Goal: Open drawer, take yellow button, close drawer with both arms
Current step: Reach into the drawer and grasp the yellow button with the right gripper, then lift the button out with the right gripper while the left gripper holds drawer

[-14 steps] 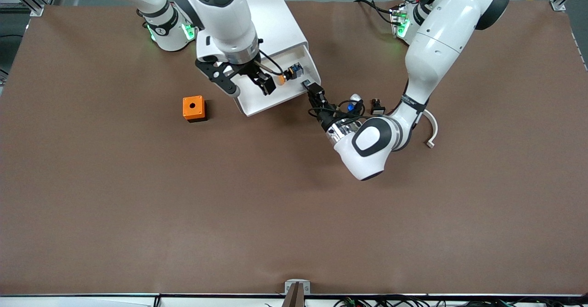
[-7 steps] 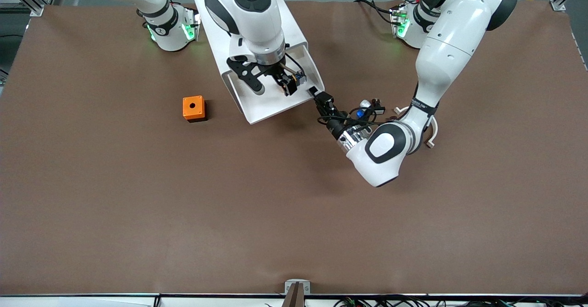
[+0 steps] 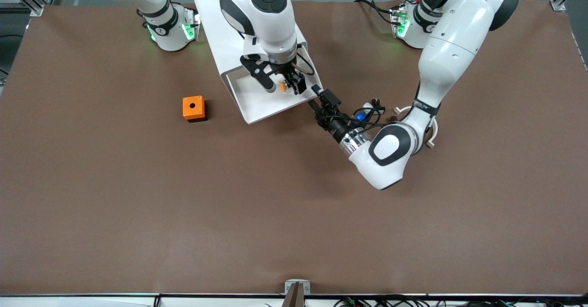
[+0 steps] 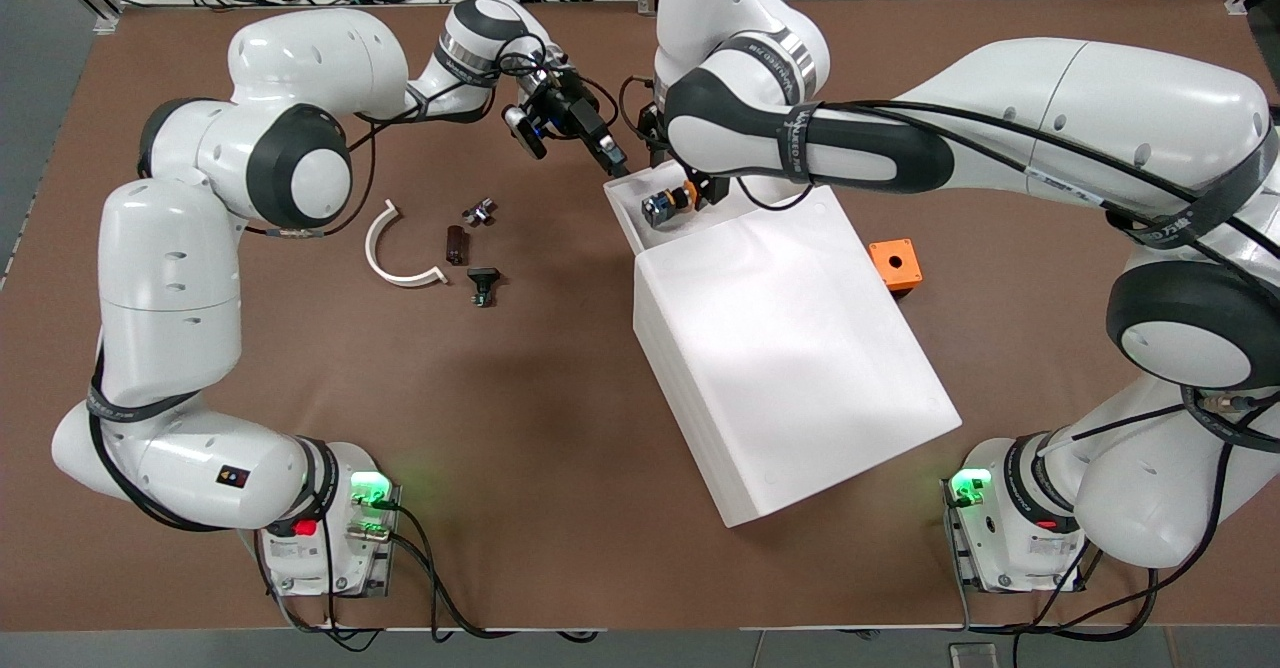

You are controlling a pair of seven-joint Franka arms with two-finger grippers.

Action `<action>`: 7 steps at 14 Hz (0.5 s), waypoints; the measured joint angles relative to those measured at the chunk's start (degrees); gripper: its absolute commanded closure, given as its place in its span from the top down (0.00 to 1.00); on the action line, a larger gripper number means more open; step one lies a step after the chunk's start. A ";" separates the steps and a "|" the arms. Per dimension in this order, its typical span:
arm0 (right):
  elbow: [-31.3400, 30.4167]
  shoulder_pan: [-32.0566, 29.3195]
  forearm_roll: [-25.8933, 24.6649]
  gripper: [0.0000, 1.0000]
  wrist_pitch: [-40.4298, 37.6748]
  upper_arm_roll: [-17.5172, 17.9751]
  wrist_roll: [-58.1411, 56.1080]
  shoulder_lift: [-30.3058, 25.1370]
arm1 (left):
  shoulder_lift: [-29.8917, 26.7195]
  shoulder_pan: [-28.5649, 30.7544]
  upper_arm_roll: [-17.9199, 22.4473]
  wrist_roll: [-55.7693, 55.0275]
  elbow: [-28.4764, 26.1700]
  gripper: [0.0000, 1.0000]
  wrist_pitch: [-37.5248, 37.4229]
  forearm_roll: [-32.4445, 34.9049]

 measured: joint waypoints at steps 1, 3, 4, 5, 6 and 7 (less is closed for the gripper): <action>0.01 0.57 0.00 0.94 0.18 0.00 0.99 0.40 | 0.01 0.15 0.03 2.38 0.74 1.00 0.00 -0.02; 0.19 1.51 0.00 0.86 0.46 0.00 2.40 1.42 | 0.03 0.61 0.16 8.38 2.01 1.00 0.00 -0.03; 0.34 1.85 0.01 0.75 0.61 0.00 2.73 1.94 | 0.04 0.90 0.34 11.87 2.49 1.00 0.00 -0.03; 0.48 2.13 0.03 0.56 0.77 0.00 2.86 2.31 | 0.05 1.23 0.61 15.56 2.97 1.00 0.00 -0.03; 0.68 2.30 0.06 0.37 0.82 0.00 2.88 2.53 | 0.05 1.56 1.01 19.51 3.57 1.00 0.00 -0.03; 0.91 2.35 0.29 0.22 0.84 0.00 2.90 2.63 | 0.06 1.66 1.89 23.63 4.33 1.00 0.01 -0.03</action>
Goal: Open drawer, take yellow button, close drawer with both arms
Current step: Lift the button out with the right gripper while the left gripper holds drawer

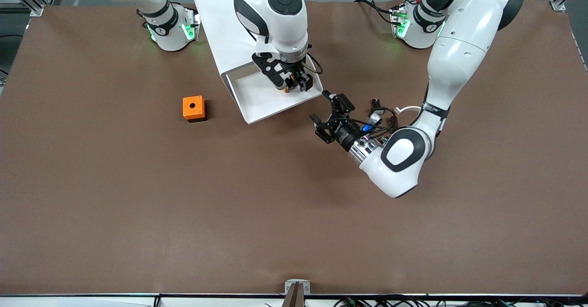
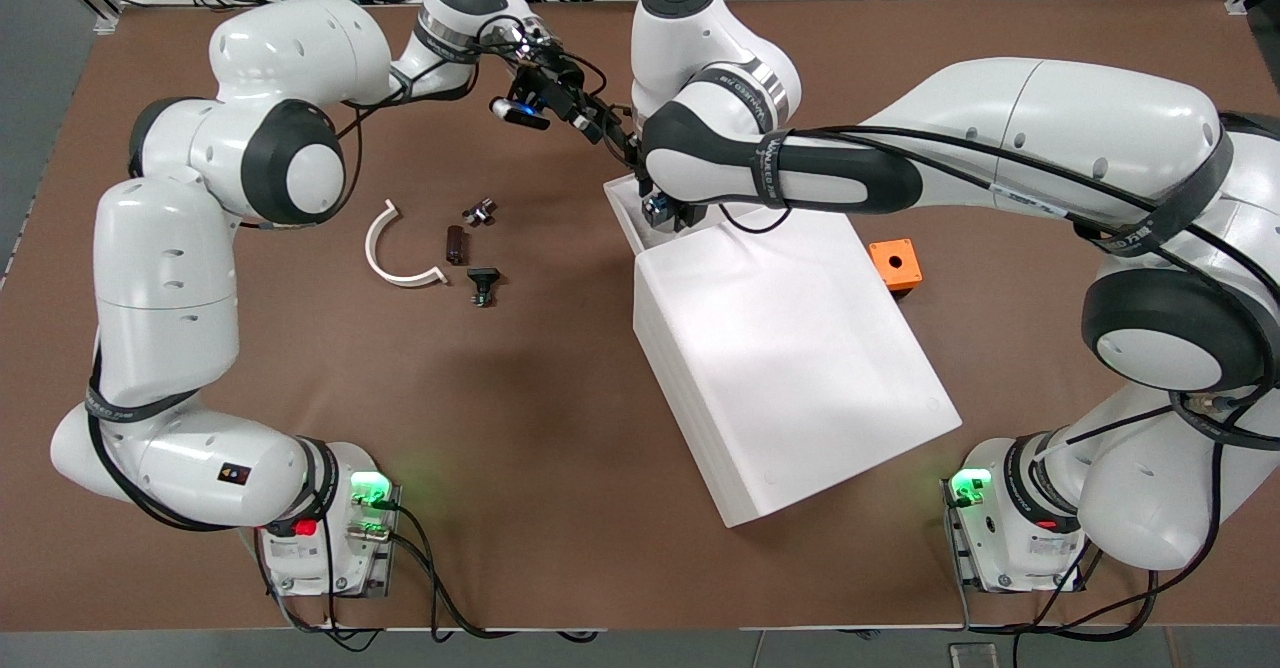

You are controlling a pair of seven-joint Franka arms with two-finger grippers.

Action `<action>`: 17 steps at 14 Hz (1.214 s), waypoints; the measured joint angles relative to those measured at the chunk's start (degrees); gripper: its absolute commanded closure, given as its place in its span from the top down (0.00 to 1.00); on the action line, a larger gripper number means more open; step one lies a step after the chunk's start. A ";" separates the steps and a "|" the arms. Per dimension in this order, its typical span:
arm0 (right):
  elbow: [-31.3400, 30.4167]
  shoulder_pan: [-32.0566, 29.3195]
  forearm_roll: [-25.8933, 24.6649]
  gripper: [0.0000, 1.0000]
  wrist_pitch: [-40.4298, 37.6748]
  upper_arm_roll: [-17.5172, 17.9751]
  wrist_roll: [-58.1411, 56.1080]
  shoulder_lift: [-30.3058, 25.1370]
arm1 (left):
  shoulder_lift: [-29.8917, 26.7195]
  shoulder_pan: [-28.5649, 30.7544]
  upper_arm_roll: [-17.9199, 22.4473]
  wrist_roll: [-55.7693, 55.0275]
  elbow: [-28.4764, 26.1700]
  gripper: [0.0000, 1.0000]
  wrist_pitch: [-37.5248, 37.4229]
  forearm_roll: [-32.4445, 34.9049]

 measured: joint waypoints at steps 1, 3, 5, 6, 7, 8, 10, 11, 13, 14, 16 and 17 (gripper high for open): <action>0.25 0.00 0.58 0.10 0.01 -0.01 0.00 0.01 | 0.00 -0.16 1.50 4.35 0.96 1.00 0.01 0.02; 0.93 0.00 1.53 0.00 -0.04 -0.01 0.00 0.01 | -0.01 -1.35 5.64 14.33 2.88 1.00 -0.01 1.07; 1.78 -0.01 1.64 0.00 -0.08 -0.12 0.01 0.02 | -0.24 -3.55 9.45 24.01 4.56 1.00 0.45 4.16; 2.46 -0.08 1.65 0.00 -0.24 -0.35 -0.03 0.02 | -0.67 -4.87 10.95 28.65 5.25 1.00 1.77 6.81; 3.38 -0.40 1.65 0.00 -1.18 -0.64 -0.52 0.02 | -1.35 -5.84 11.79 32.82 5.75 1.00 3.55 9.61; 4.85 -1.23 1.67 0.00 -3.61 -0.89 -2.00 0.02 | -2.39 -6.43 12.18 36.23 6.03 1.00 5.86 12.49; 9.39 -4.89 2.83 0.00 -11.43 -1.30 -8.27 -0.07 | -4.98 -7.06 12.26 40.32 6.29 1.00 10.96 18.22; 11.63 -7.64 3.47 0.00 -15.16 -1.48 -13.13 -0.27 | -6.26 -7.59 12.26 41.51 6.30 1.00 13.45 21.34; 14.03 -14.57 3.81 0.00 -21.32 -1.93 -25.97 -1.60 | -8.46 -9.86 12.23 42.30 6.30 1.00 18.93 28.94; 14.30 -18.42 3.84 0.00 -23.54 -2.14 -32.39 -2.38 | -9.26 -11.54 12.21 42.30 6.22 1.00 21.48 32.46; 14.14 -26.91 3.74 0.00 -25.72 -2.43 -44.93 -3.24 | -10.37 -15.69 12.23 42.06 5.68 1.00 26.72 39.45; 13.74 -31.08 3.51 0.00 -25.85 -2.51 -51.04 -3.19 | -10.73 -17.59 12.25 41.72 5.33 1.00 28.64 42.03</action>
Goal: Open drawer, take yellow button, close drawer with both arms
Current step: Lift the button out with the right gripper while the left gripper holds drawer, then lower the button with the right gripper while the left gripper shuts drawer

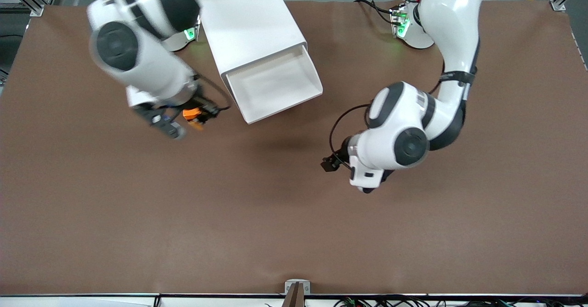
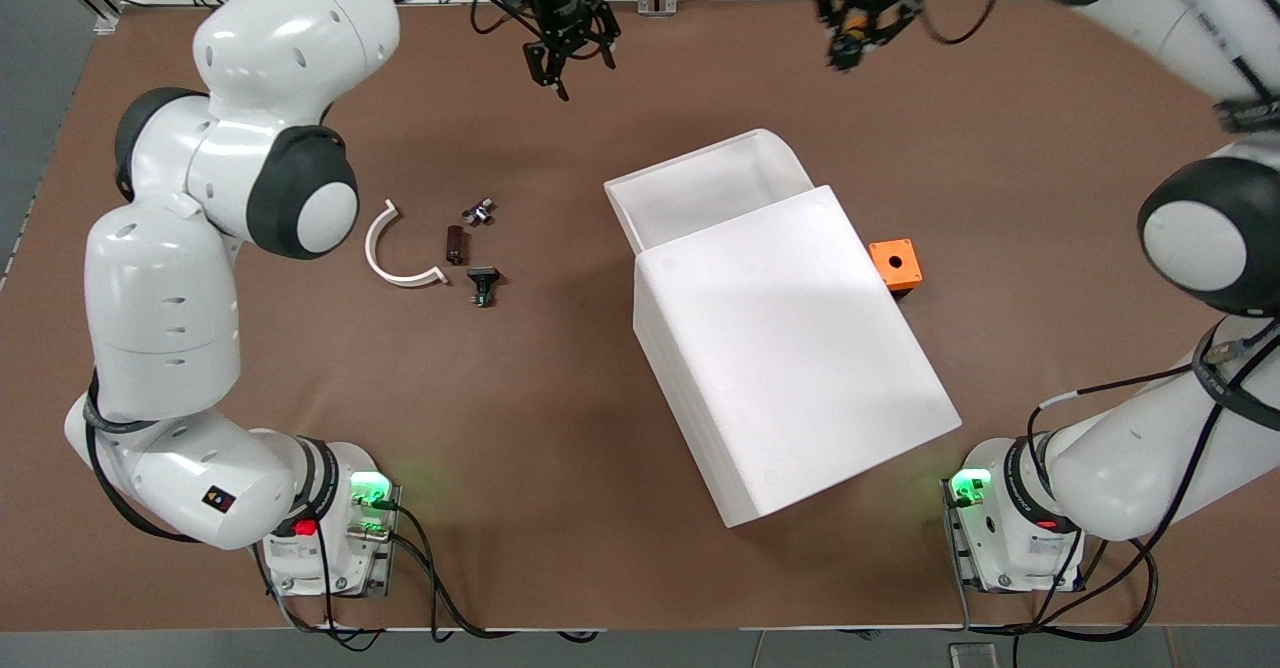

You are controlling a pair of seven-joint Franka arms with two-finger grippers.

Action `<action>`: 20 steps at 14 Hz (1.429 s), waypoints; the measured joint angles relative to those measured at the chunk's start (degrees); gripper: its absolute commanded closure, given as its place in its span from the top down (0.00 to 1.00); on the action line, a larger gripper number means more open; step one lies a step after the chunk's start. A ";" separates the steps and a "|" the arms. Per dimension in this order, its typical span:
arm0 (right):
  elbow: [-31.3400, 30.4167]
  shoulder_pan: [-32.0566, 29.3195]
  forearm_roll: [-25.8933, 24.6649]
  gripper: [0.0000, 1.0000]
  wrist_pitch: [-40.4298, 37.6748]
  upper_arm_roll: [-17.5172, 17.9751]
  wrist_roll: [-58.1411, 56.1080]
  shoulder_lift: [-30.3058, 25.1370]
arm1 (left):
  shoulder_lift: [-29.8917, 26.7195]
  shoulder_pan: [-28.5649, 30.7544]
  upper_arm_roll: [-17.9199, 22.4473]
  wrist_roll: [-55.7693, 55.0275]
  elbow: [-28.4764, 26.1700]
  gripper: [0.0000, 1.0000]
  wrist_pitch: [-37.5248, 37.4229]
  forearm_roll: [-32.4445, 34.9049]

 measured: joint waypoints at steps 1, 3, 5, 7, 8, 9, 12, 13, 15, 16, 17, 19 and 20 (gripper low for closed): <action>-0.82 -3.75 -0.65 0.00 0.16 -0.07 -5.74 0.12 | -0.15 -1.41 0.04 -0.13 -0.21 1.00 1.14 1.39; -3.07 -10.13 -3.09 0.00 1.93 -0.10 -16.41 0.56 | -0.21 -3.07 0.09 -0.44 -0.41 1.00 2.04 3.30; -5.42 -14.59 -4.69 0.00 5.43 -0.07 -25.05 1.08 | -0.29 -4.27 0.08 -1.30 -0.41 1.00 2.15 4.94; -7.99 -17.46 -5.78 0.00 10.86 -0.01 -31.50 2.35 | -0.30 -6.19 0.07 -1.41 -0.68 1.00 2.25 5.90; -9.43 -18.31 -5.98 0.00 14.44 0.00 -33.84 3.39 | -0.29 -7.30 0.07 -1.60 -1.01 1.00 2.50 6.32; -10.78 -18.92 -6.18 0.00 18.04 0.02 -35.77 4.71 | -0.29 -8.38 0.10 -1.81 -1.35 1.00 2.77 6.58; -12.67 -20.41 -6.89 0.00 26.80 0.08 -41.48 10.06 | -0.32 -10.85 0.11 -2.08 -1.74 1.00 3.19 7.92; -12.72 -21.17 -7.22 0.00 29.10 0.07 -43.58 11.84 | -0.32 -11.53 0.11 -2.08 -1.77 1.00 3.22 8.24; -12.76 -22.95 -8.24 0.00 32.91 0.07 -46.60 14.71 | -0.34 -12.96 0.12 -2.08 -1.78 1.00 3.42 8.41; -12.79 -23.80 -8.62 0.00 34.61 0.08 -47.71 16.04 | -0.35 -13.69 0.11 -2.08 -1.78 1.00 3.54 8.42; -12.83 -24.52 -8.79 0.00 36.14 0.09 -48.66 17.29 | -0.36 -14.45 0.10 -2.08 -1.78 1.00 3.56 8.42; -13.29 -25.59 -8.83 0.00 39.47 0.10 -50.46 19.59 | -0.35 -16.54 0.06 -2.08 -1.89 1.00 3.56 8.42; -14.26 -25.90 -8.84 0.00 41.84 0.11 -50.88 20.42 | -0.35 -17.84 0.07 -2.10 -1.98 1.00 3.59 8.44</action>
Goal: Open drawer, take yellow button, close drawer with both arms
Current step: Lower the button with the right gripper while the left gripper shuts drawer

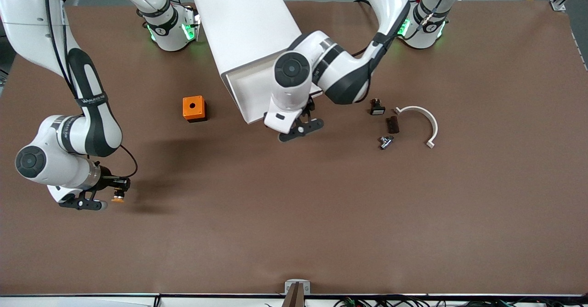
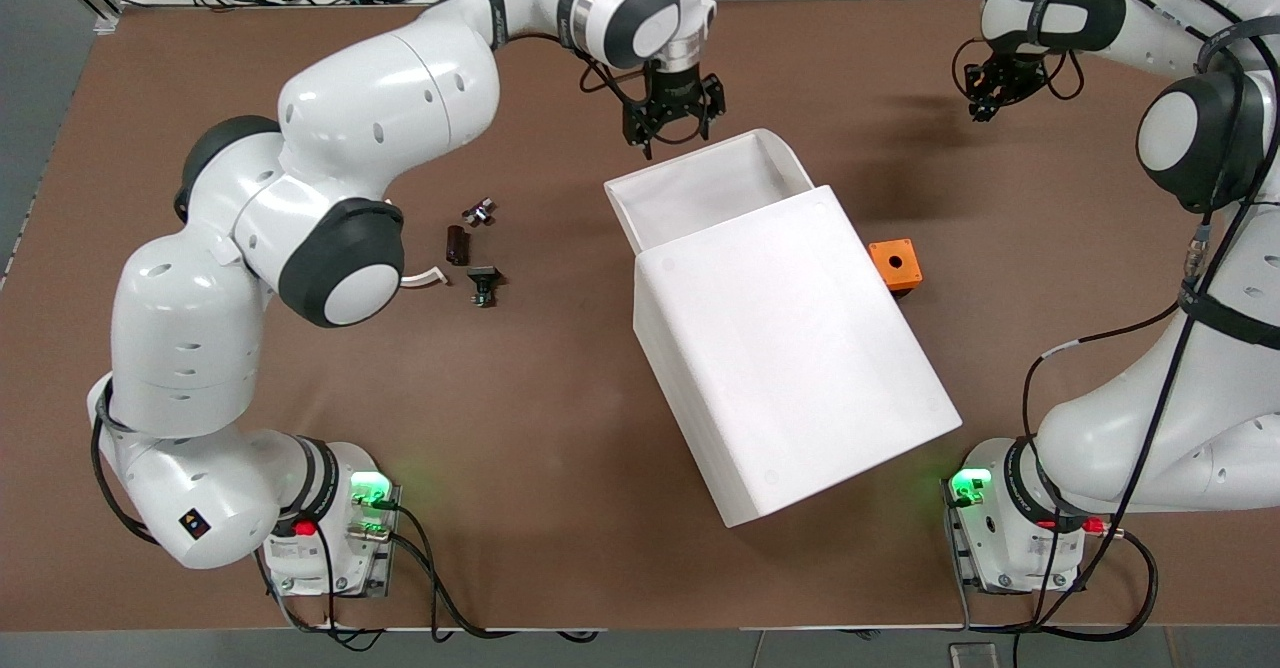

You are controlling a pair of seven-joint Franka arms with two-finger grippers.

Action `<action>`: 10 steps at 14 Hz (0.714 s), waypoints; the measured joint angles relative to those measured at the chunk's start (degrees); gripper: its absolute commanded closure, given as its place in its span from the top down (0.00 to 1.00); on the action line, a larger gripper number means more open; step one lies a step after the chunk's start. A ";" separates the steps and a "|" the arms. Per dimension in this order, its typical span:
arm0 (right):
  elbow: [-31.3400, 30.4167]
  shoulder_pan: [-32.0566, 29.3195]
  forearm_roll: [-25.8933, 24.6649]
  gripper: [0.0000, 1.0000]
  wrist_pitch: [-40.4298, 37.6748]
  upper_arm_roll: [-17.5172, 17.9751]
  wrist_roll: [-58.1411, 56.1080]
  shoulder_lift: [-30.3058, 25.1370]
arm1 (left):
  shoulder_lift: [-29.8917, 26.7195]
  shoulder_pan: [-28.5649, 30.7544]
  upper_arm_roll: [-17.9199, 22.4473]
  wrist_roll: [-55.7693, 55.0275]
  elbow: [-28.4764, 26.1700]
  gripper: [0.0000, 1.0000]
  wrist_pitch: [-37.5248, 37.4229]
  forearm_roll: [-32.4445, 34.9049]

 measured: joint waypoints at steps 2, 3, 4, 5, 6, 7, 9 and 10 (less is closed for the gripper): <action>-3.13 -0.17 0.00 0.03 5.29 0.03 -0.31 1.18 | 0.00 -2.29 0.01 -0.16 -0.07 1.00 0.11 0.01; -4.30 -0.17 -0.01 0.18 6.72 0.08 -0.38 1.61 | 0.00 -3.08 0.01 -0.23 -0.10 1.00 0.11 -0.10; -4.68 -0.18 -0.10 0.62 7.30 0.13 -0.58 1.56 | 0.00 -3.75 0.01 -0.24 -0.19 1.00 0.11 -0.31; -4.70 -0.20 -0.10 1.00 7.30 0.19 -1.23 1.52 | 0.00 -4.18 0.02 -0.24 -0.32 1.00 0.10 -0.77; -4.71 -0.20 -0.10 1.00 7.30 0.22 -2.06 1.52 | 0.00 -4.49 0.03 -0.24 -0.49 1.00 0.11 -1.58; -4.70 -0.20 -0.10 1.00 7.31 0.23 -2.60 1.52 | 0.00 -4.73 0.02 -0.24 -0.65 1.00 0.10 -2.73; -4.64 -0.20 -0.10 1.00 7.33 0.25 -3.09 1.50 | 0.00 -5.08 0.02 -0.24 -0.90 1.00 0.10 -5.49; -4.51 -0.20 -0.10 1.00 7.35 0.33 -3.19 1.39 | 0.00 -5.16 0.02 -0.24 -0.98 1.00 0.10 -6.94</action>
